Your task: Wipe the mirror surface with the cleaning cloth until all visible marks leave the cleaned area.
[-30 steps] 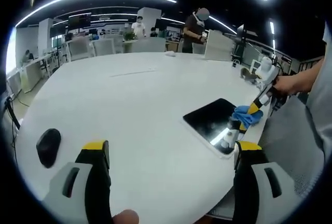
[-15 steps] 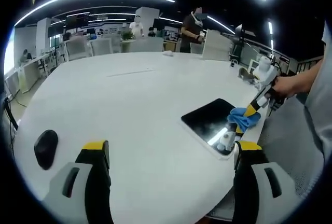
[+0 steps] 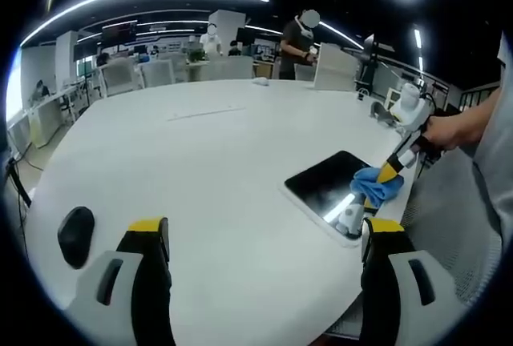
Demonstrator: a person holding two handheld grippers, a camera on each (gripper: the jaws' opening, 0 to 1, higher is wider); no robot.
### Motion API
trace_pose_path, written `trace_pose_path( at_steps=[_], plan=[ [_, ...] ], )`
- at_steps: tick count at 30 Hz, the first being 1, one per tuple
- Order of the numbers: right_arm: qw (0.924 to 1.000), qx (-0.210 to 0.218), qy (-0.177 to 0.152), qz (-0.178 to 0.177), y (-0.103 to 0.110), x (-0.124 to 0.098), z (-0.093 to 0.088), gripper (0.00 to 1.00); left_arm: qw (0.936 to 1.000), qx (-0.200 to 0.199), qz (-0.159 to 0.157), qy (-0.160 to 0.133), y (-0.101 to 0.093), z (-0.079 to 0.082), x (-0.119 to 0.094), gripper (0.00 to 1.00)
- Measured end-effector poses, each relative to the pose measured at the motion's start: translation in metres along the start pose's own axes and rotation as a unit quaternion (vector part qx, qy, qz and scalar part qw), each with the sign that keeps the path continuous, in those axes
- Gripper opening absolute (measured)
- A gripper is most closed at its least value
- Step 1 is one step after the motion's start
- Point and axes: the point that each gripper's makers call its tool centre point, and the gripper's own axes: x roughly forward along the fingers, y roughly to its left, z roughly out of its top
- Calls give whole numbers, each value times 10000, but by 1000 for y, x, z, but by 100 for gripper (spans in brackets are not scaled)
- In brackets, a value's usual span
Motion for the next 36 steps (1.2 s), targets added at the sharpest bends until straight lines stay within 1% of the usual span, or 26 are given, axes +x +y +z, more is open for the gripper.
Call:
trace_pose_path(
  at_steps=[5, 10, 13, 22, 28, 34, 36],
  plan=[
    [9999, -95, -12, 51, 12, 5, 3, 0, 10000, -33, -43, -5, -1, -1, 1, 99],
    [9998, -180, 17, 129, 24, 11, 6, 0, 9999, -27, -125, 40, -7, -3, 2, 99],
    [9996, -230, 33, 174, 35, 15, 8, 0, 9999, -25, -114, 23, -6, -3, 3, 99],
    [9990, -341, 79, 273, 58, 25, 14, 0, 9999, -79, -95, 1, -5, -6, 0, 99],
    [9984, -455, 127, 300, 68, 29, 17, 0, 9999, -85, -73, 13, -3, -8, -2, 99],
    [9979, -532, 170, 334, 80, 34, 20, 0, 9999, -90, -79, -20, -4, -8, -3, 99],
    [9975, -597, 172, 333, 85, 36, 22, 0, 9999, -91, -89, -76, -4, -7, -3, 99]
  ],
)
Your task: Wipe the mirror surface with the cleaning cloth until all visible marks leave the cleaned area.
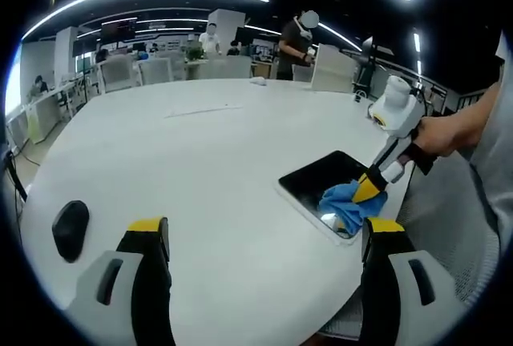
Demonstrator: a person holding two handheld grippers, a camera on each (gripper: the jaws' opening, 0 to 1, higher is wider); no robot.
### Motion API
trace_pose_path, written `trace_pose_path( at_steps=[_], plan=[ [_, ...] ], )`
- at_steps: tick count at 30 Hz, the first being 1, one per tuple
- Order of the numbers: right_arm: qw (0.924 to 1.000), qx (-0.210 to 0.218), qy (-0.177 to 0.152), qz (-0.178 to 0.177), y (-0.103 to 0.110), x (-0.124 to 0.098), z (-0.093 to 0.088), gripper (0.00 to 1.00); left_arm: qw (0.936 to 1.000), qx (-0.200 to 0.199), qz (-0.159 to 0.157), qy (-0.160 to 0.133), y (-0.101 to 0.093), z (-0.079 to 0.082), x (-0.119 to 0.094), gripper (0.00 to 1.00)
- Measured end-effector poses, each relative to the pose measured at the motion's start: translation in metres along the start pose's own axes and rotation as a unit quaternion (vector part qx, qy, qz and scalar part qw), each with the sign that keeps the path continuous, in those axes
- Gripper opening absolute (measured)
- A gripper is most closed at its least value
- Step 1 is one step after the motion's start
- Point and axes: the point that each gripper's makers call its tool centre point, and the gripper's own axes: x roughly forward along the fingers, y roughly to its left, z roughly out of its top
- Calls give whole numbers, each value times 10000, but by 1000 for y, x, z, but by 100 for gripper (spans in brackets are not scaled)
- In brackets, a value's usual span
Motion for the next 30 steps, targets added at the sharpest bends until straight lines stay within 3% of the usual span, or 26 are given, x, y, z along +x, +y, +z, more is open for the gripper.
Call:
trace_pose_path(
  at_steps=[20, 30],
  plan=[
    [9998, -123, -85, 88, 29, 15, 14, 0, 10000, -9, -22, 45, -5, 1, 0, 99],
    [9984, -549, -104, 45, 36, 19, 18, 0, 10000, -53, 41, 30, -7, 2, -3, 99]
  ],
)
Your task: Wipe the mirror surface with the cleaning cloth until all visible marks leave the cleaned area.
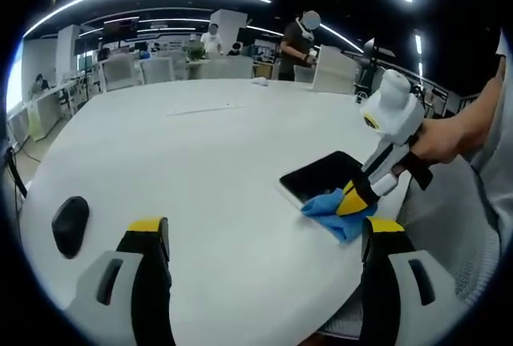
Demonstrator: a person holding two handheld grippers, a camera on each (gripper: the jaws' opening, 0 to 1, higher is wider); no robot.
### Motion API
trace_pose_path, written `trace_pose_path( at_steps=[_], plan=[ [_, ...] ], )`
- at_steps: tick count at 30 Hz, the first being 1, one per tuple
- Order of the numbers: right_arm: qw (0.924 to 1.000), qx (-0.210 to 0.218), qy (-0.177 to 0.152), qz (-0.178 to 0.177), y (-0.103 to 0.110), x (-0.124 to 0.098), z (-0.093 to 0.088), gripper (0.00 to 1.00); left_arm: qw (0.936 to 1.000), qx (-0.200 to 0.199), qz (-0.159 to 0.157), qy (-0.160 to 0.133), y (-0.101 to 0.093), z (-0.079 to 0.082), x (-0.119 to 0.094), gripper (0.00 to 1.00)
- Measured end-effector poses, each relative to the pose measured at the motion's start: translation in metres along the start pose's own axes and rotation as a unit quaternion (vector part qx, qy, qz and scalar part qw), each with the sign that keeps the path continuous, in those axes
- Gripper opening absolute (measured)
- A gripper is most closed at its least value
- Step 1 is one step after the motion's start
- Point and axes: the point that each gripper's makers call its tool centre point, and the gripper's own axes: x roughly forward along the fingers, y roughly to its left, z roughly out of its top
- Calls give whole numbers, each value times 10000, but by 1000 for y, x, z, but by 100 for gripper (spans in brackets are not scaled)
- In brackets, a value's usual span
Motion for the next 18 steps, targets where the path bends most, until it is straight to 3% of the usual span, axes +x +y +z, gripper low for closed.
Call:
trace_pose_path(
  at_steps=[4, 8, 11, 18],
  plan=[
    [10000, -35, 22, -75, 0, 0, 0, 0, 10000, -6, 8, 1, -3, 2, -1, 99],
    [9997, 224, 77, 17, 3, 0, -1, 0, 10000, 4, -5, -10, -2, 2, 2, 99],
    [9999, 34, 87, -37, 5, 0, -1, 0, 10000, -1, -15, -10, -4, 2, 3, 99],
    [9998, 143, 88, -46, 2, 0, 0, 0, 10000, -4, -23, -29, -3, 3, 2, 99]
  ],
)
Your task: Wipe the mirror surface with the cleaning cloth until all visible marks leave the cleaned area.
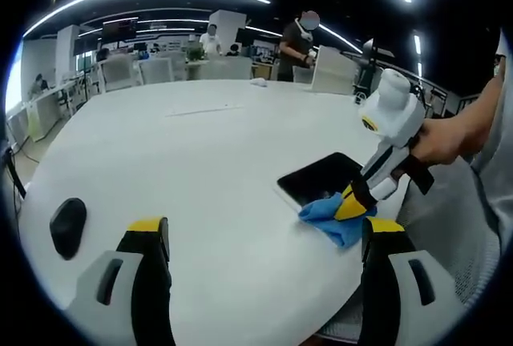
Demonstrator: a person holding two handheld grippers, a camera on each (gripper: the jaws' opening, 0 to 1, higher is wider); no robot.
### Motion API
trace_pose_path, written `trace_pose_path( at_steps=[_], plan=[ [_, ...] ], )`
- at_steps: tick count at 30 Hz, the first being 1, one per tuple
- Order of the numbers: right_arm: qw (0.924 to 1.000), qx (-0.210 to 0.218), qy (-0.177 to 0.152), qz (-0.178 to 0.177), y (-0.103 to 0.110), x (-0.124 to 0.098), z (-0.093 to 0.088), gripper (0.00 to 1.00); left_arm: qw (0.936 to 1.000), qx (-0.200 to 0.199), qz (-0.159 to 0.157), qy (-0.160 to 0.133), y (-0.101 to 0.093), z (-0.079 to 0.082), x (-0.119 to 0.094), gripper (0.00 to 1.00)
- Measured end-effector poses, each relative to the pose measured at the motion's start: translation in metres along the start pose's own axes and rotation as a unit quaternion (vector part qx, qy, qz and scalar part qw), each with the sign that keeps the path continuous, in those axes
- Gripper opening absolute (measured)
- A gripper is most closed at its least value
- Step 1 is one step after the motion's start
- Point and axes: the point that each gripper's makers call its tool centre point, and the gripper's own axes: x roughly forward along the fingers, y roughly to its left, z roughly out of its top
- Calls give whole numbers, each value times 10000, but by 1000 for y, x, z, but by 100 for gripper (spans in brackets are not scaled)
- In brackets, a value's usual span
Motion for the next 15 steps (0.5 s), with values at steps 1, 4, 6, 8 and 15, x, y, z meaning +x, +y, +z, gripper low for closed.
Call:
trace_pose_path(
  at_steps=[1, 4, 6, 8, 15],
  plan=[
    [10000, -1, -1, 1, 0, 0, 0, 0, 10000, -3, 7, 8, 1, -1, -1, 99],
    [10000, 3, -8, 7, 0, 0, 1, 0, 10000, -8, 17, 18, 0, -1, -3, 99],
    [10000, 18, -24, 11, -2, 1, 5, 0, 10000, -6, 4, 32, -2, -1, -4, 99],
    [10000, 48, -26, 14, -4, 2, 8, 0, 10000, 5, -15, 55, -2, -3, -4, 99],
    [10000, 57, -26, -10, -12, 5, 21, 0, 10000, 11, 7, 58, 6, -5, -7, 99]
  ],
)
